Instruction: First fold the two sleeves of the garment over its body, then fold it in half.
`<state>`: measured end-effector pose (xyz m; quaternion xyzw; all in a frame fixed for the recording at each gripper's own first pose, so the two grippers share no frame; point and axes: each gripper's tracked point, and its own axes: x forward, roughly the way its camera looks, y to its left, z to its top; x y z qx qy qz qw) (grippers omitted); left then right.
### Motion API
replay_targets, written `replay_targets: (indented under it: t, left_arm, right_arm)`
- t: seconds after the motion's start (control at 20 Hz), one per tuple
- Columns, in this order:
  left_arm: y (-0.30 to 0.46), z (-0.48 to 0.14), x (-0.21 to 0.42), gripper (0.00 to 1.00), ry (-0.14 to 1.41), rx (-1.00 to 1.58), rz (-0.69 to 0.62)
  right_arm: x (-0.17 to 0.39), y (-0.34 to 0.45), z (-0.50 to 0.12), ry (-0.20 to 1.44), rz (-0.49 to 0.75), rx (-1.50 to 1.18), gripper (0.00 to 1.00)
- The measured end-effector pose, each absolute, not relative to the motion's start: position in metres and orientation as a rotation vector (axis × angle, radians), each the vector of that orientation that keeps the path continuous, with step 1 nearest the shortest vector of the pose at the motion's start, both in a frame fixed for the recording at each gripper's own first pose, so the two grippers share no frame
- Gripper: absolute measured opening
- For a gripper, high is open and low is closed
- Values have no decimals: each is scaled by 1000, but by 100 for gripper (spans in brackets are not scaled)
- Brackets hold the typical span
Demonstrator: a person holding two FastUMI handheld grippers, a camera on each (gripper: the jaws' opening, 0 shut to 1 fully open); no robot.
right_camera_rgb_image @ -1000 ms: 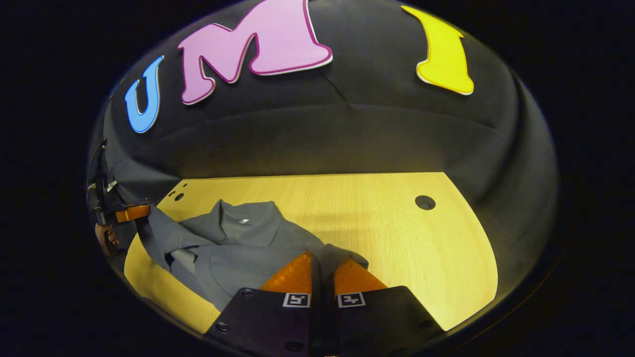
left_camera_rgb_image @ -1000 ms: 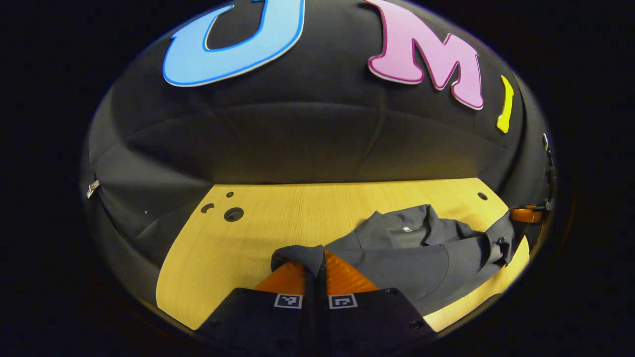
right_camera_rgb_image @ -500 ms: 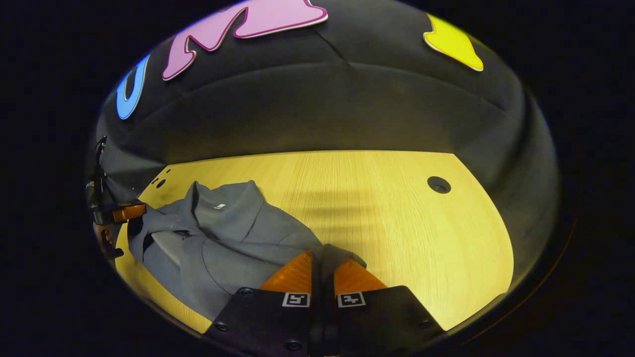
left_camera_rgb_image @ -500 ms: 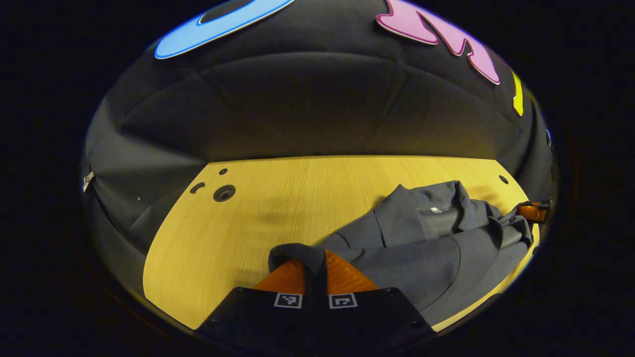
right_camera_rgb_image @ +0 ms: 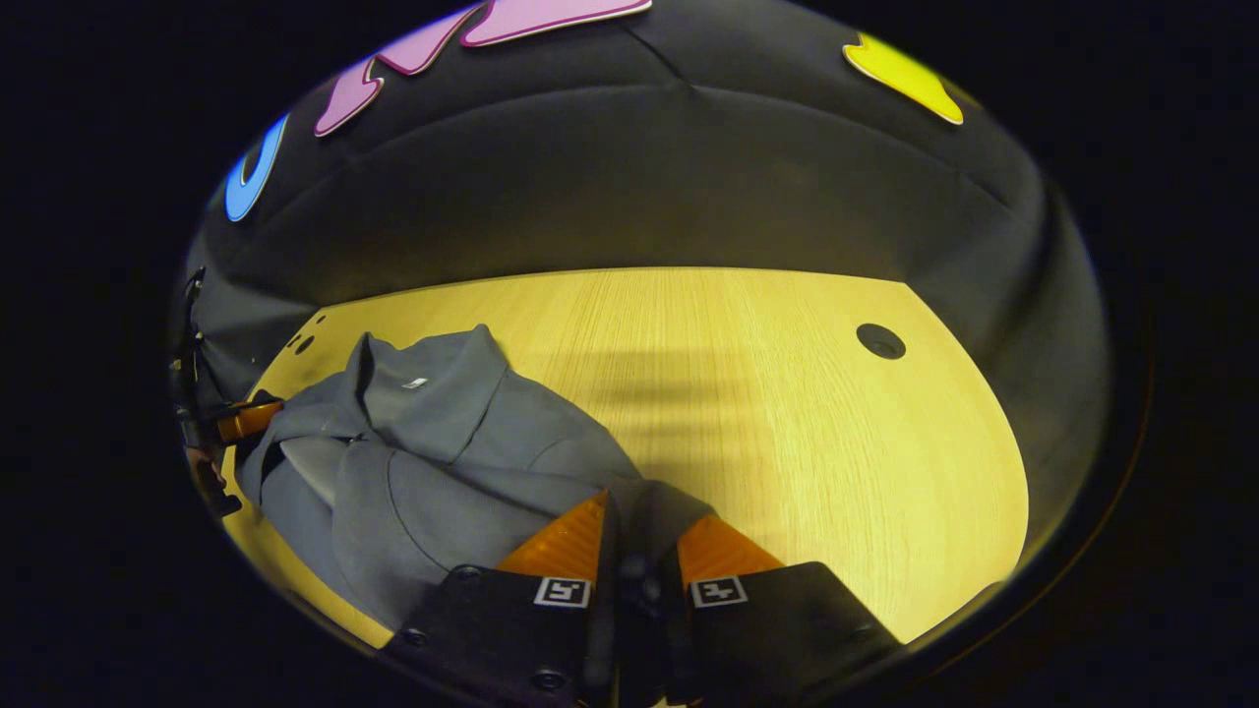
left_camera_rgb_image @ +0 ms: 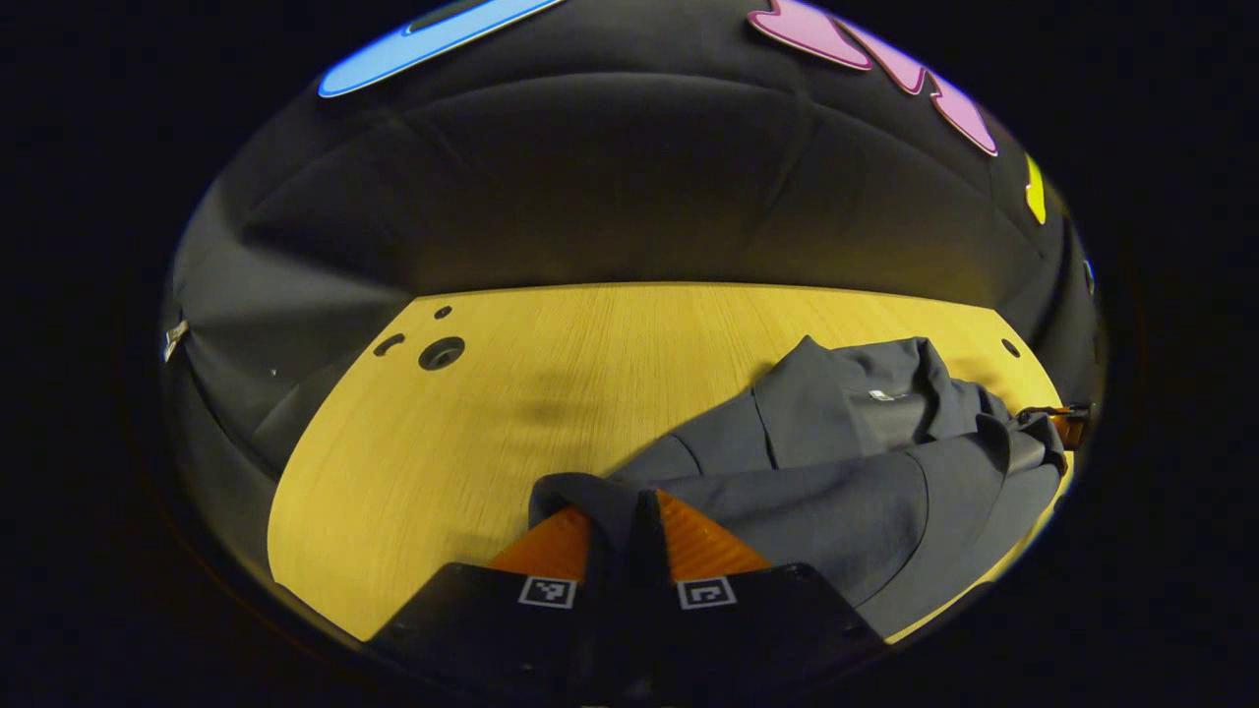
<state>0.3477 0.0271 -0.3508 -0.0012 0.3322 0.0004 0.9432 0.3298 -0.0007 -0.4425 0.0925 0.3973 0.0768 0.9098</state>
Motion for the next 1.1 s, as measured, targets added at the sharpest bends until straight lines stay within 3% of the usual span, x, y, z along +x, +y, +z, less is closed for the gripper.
replay_targets:
  t: [0.1, 0.15, 0.3, 0.35, 0.4, 0.55, 1.1]
  left_arm:
    - [26, -345, 345, 37, 668, 14, -8]
    - [26, -342, 342, 41, 662, 28, -9]
    - [23, -333, 334, 73, 634, 65, -34]
    - [23, -330, 329, 77, 633, 75, -37]
    - [22, -328, 325, 82, 631, 79, -41]
    - [19, -317, 313, 88, 624, 82, -42]
    - [7, -225, 234, 88, 484, 47, -72]
  right_arm:
    - [325, -1, -434, 805, 163, 208, 33]
    - [323, -1, -430, 800, 160, 213, 45]
    - [311, -5, -418, 787, 157, 230, 58]
    - [308, -7, -414, 784, 154, 236, 79]
    - [305, -10, -411, 781, 148, 237, 84]
    - [294, -21, -393, 759, 128, 244, 90]
    - [229, -27, -296, 618, 142, 283, 95]
